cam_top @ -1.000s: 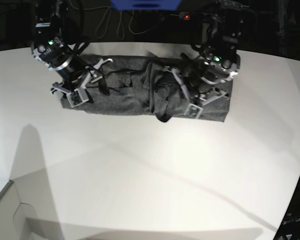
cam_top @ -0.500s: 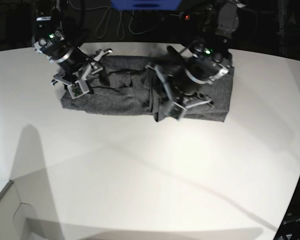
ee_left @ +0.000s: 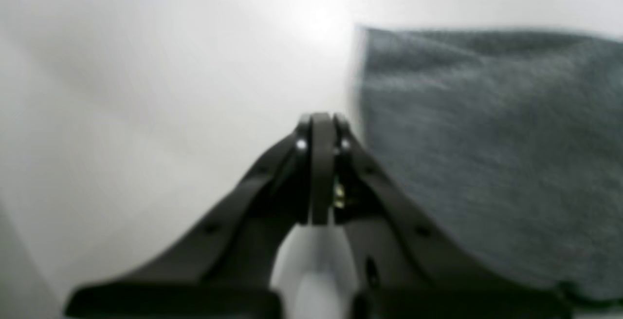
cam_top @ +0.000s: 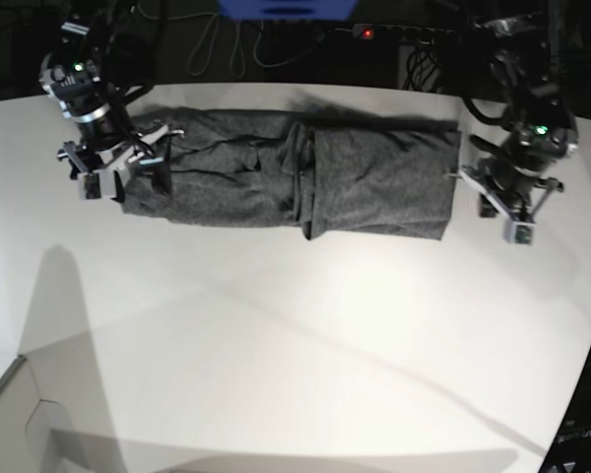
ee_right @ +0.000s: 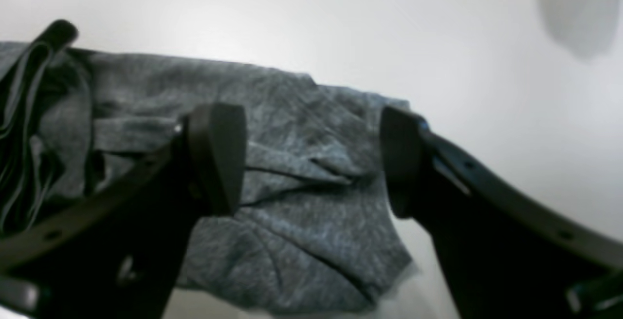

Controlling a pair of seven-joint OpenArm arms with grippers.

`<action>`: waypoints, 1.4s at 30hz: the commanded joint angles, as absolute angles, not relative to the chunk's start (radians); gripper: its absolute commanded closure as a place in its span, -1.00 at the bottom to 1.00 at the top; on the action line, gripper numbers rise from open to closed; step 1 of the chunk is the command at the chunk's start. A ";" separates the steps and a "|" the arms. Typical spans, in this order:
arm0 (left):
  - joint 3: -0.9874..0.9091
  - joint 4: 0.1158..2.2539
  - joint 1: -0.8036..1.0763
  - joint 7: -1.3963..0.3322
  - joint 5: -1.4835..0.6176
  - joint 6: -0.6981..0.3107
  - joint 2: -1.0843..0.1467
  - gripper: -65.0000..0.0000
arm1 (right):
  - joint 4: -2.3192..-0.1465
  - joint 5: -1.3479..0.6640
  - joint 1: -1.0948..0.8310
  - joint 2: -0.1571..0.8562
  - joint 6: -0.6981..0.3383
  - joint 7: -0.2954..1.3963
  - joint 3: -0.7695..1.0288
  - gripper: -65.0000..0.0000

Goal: Layout the t-shirt on the table in an organized manner, then fold the t-shirt properly
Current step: 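Release the shirt with both grippers and lift them away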

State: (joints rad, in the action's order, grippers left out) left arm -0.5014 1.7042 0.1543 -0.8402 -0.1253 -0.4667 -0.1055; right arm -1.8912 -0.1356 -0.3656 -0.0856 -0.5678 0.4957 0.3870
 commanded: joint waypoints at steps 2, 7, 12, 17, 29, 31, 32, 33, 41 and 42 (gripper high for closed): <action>-0.556 1.682 0.136 -0.832 -0.136 -0.518 -0.111 0.99 | -1.885 -0.143 -0.364 -0.104 -0.573 0.476 0.410 -0.34; -0.616 1.635 0.133 -0.826 -0.134 -0.559 -0.114 0.99 | -1.779 -0.142 -0.331 -0.113 -0.573 0.476 0.489 -0.34; -0.616 1.632 0.136 -0.826 -0.142 -0.559 -0.142 0.99 | -1.716 -0.142 -0.337 -0.111 -0.573 0.476 0.495 -0.34; -0.615 1.632 0.136 -0.826 -0.142 -0.559 -0.140 0.99 | -1.715 -0.142 -0.348 -0.140 -0.576 0.476 0.492 -0.34; -0.616 1.632 0.145 -0.826 -0.142 -0.559 -0.139 0.99 | -1.713 -0.145 -0.325 -0.154 -0.576 0.476 0.418 -0.34; -0.616 1.633 0.151 -0.826 -0.142 -0.559 -0.140 0.99 | -1.719 -0.143 -0.320 -0.154 -0.573 0.476 0.421 -0.34; -0.616 1.633 0.159 -0.826 -0.142 -0.559 -0.143 0.99 | -1.725 -0.143 -0.321 -0.154 -0.573 0.476 0.432 -0.34; -0.616 1.633 0.162 -0.826 -0.143 -0.559 -0.145 0.99 | -1.735 -0.143 -0.321 -0.154 -0.573 0.476 0.456 -0.34; -0.618 1.636 0.162 -0.826 -0.143 -0.559 -0.148 0.99 | -1.756 -0.142 -0.321 -0.157 -0.573 0.532 0.549 -0.34; -0.618 1.633 0.157 -0.826 -0.143 -0.559 -0.148 0.99 | -1.756 -0.142 -0.318 -0.157 -0.573 0.559 0.550 -0.34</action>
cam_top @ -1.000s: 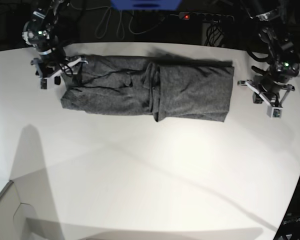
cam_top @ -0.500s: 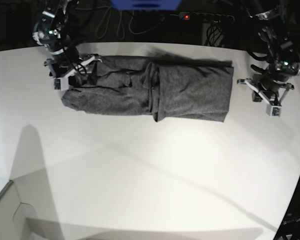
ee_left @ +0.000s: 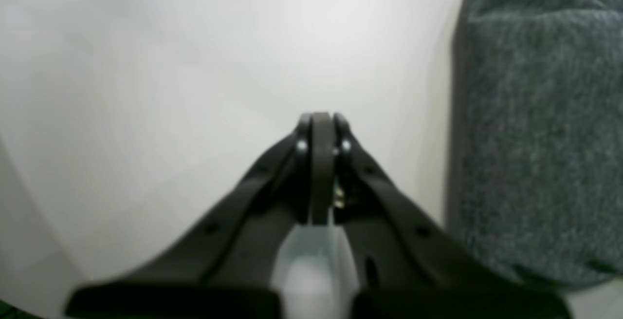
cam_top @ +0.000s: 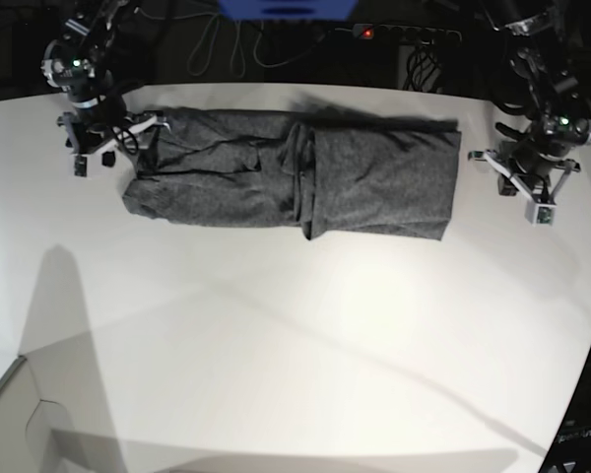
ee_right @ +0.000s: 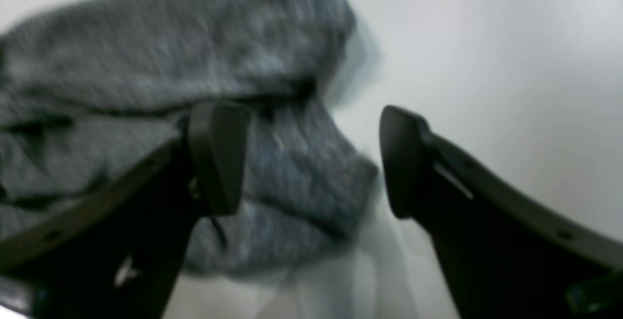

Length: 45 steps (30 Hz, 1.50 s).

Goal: Layout the t-shirt on the table in an organized manner, then fold the t-shirt properly
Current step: 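Release the shirt with both grippers and lift them away, then grasp the strip's loose end with the right gripper and fold it over the left half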

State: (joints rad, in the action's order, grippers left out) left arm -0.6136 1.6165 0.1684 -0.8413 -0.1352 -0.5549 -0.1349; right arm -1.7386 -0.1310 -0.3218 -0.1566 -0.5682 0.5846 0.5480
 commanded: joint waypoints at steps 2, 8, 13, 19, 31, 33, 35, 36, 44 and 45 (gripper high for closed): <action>-0.618 1.635 0.157 -0.826 -0.143 -0.559 -0.147 0.99 | -1.756 -0.142 -0.315 -0.157 -0.573 0.601 0.549 -0.34; -0.618 1.643 0.156 -0.826 -0.143 -0.559 -0.142 0.99 | -1.707 -0.145 -0.295 -0.157 -0.579 0.631 0.547 -0.34; -0.618 1.639 0.163 -0.826 -0.143 -0.559 -0.145 0.99 | -1.638 -0.145 -0.263 -0.157 -0.581 0.631 0.547 -0.34; -0.618 1.643 0.165 -0.826 -0.143 -0.559 -0.148 0.99 | -1.632 -0.145 -0.259 -0.157 -0.581 0.633 0.493 -0.34; -0.619 1.644 0.165 -0.826 -0.143 -0.559 -0.150 0.99 | -1.632 -0.147 -0.259 -0.157 -0.582 0.633 0.435 -0.25; -0.619 1.644 0.165 -0.826 -0.143 -0.559 -0.151 0.99 | -1.630 -0.147 -0.259 -0.157 -0.582 0.633 0.435 -0.05; -0.656 1.646 0.165 -0.826 -0.143 -0.559 -0.160 0.99 | -1.630 -0.147 -0.259 -0.157 -0.582 0.633 0.435 0.24; -0.677 1.646 0.162 -0.826 -0.143 -0.559 -0.159 0.99 | -1.630 -0.147 -0.259 -0.157 -0.582 0.633 0.435 0.38; -0.762 1.635 0.159 -0.828 -0.143 -0.561 -0.170 0.99 | -1.675 -0.147 -0.262 -0.157 -0.582 0.633 0.401 1.00; -0.762 1.635 0.163 -0.828 -0.143 -0.561 -0.170 0.99 | -1.705 -0.147 -0.266 -0.157 -0.582 0.633 0.389 1.00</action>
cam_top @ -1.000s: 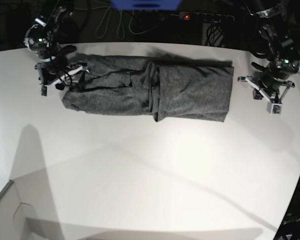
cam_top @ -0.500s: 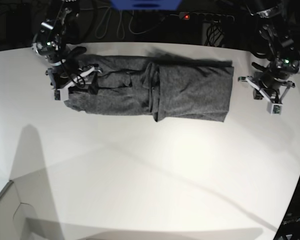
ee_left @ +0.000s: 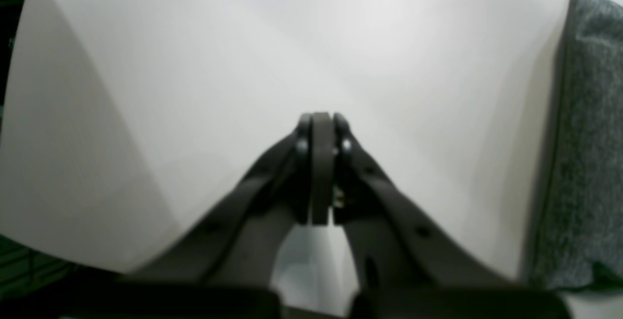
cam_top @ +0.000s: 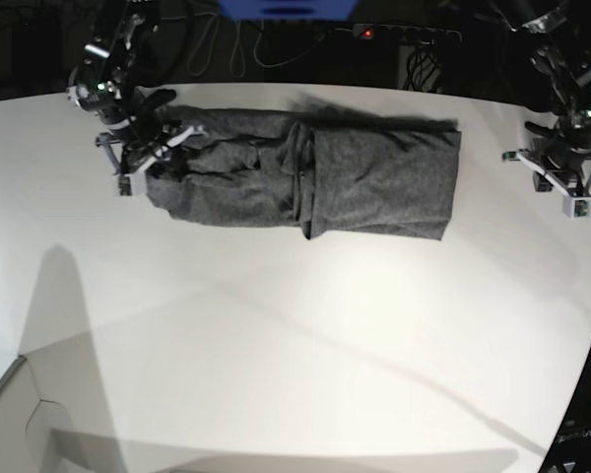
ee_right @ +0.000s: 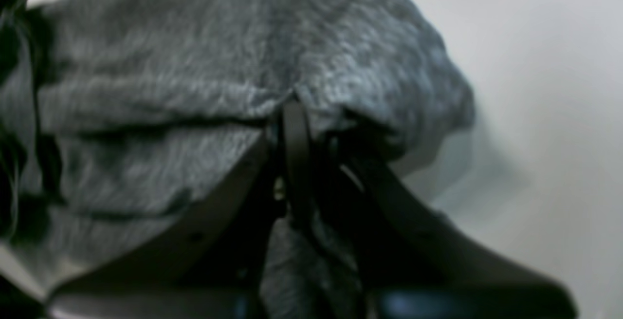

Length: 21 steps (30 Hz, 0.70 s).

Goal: Layout the t-shirt on the table in an organized manner, then fold the t-shirt properly
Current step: 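Grasp the strip's loose end with the right gripper and fold it over the left half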

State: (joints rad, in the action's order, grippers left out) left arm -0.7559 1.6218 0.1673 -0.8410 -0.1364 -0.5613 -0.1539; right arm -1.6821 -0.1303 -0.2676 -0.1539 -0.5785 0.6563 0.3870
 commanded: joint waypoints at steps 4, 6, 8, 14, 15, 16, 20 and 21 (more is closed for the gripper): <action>-0.760 1.635 0.166 -0.834 -0.143 -0.561 -0.165 1.00 | -1.831 -0.147 -0.291 -0.157 -0.581 0.633 0.298 1.00; -0.760 1.635 0.174 -0.835 -0.140 -0.561 -0.163 1.00 | -1.894 -0.147 -0.302 -0.157 -0.581 0.633 0.237 1.00; -0.759 1.636 0.189 -0.835 -0.142 -0.561 -0.162 1.00 | -1.937 -0.147 -0.303 -0.157 -0.579 0.633 0.185 1.00; -0.760 1.636 0.220 -0.837 -0.139 -0.561 -0.170 1.00 | -2.000 -0.147 -0.317 -0.157 -0.576 0.633 0.022 1.00; -0.760 1.639 0.225 -0.837 -0.137 -0.561 -0.170 1.00 | -2.000 -0.143 -0.318 -0.157 -0.575 0.633 -0.005 1.00; -0.762 1.643 0.228 -0.835 -0.137 -0.561 -0.170 1.00 | -1.998 -0.142 -0.318 -0.157 -0.575 0.633 -0.036 1.00; -0.808 1.647 0.254 -0.835 -0.139 -0.561 -0.171 1.00 | -1.997 -0.142 -0.317 -0.157 -0.516 0.627 -0.145 1.00; -0.828 1.647 0.255 -0.835 -0.139 -0.561 -0.171 1.00 | -1.997 -0.142 -0.312 -0.157 -0.479 0.625 -0.179 1.00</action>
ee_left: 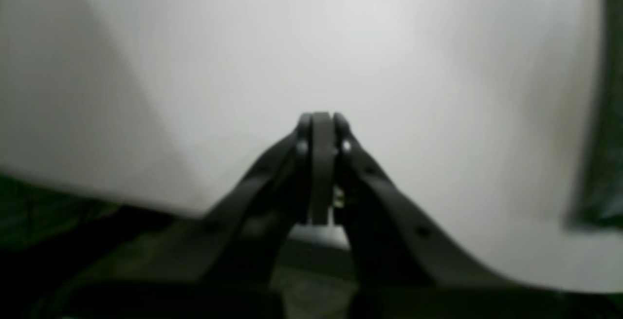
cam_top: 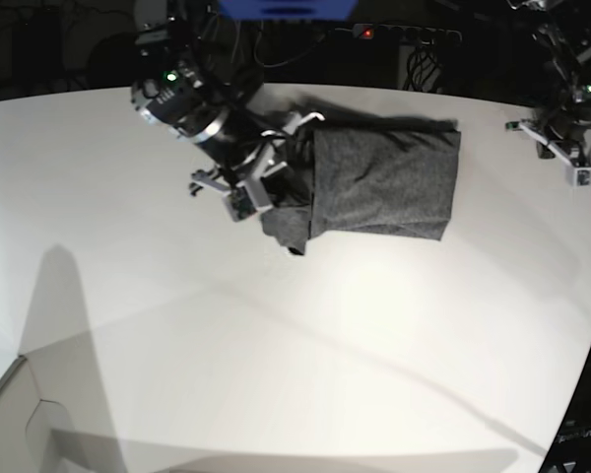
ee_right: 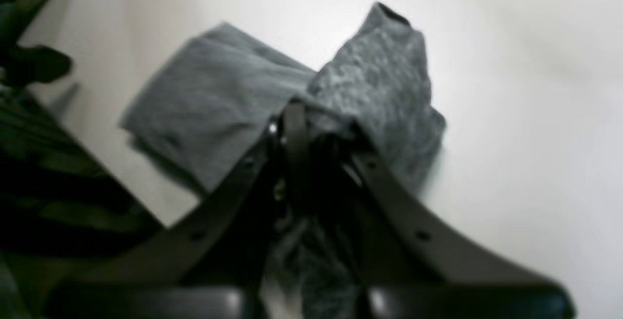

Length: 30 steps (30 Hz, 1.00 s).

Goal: Layout the t-shirt on the table in an organized manner, then fold the t-shirt properly
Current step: 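Grasp the strip's loose end with the right gripper and fold it over the left half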

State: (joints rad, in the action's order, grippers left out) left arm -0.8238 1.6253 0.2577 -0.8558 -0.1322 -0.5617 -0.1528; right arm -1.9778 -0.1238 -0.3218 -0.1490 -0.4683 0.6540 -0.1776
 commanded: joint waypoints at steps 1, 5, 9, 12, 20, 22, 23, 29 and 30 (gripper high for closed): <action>-0.848 1.647 0.257 -0.837 -0.140 -0.561 -0.171 1.00 | -1.998 -0.140 -0.308 -0.153 -0.444 0.625 -0.213 1.00; -0.892 1.647 0.259 -0.837 -0.142 -0.561 -0.170 1.00 | -1.985 -0.140 -0.257 -0.108 -0.318 0.624 -0.360 1.00; -0.894 1.656 0.282 -0.837 -0.142 -0.561 -0.170 1.00 | -1.943 -0.140 -0.183 -0.097 -0.225 0.630 -0.469 1.00; -0.894 1.701 0.305 -0.837 -0.142 -0.561 -0.160 1.00 | -1.905 -0.140 -0.142 -0.102 -0.219 0.630 -0.493 1.00; -0.845 1.791 0.303 -0.837 -0.136 -0.561 -0.077 1.00 | -1.802 -0.140 -0.053 -0.105 -0.216 0.625 -0.607 1.00; -0.776 1.793 0.303 -0.837 -0.136 -0.561 -0.077 1.00 | -1.801 -0.140 -0.053 -0.105 -0.216 0.624 -0.625 1.00; -0.753 1.788 0.305 -0.837 -0.136 -0.561 -0.079 1.00 | -1.801 -0.140 -0.053 -0.107 -0.216 0.624 -0.627 1.00; -0.665 1.705 0.271 -0.837 -0.134 -0.556 -0.079 1.00 | -1.804 -0.140 -0.053 -0.120 -0.216 0.624 -0.627 1.00; -0.653 1.681 0.260 -0.837 -0.134 -0.558 -0.081 1.00 | -1.804 -0.140 -0.053 -0.120 -0.216 0.624 -0.627 1.00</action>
State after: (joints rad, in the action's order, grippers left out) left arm -0.6506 1.6604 0.2745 -0.8589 -0.1200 -0.5545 -0.0692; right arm -1.7840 -0.1276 -0.0654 -0.1028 -0.2123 0.6544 -0.6243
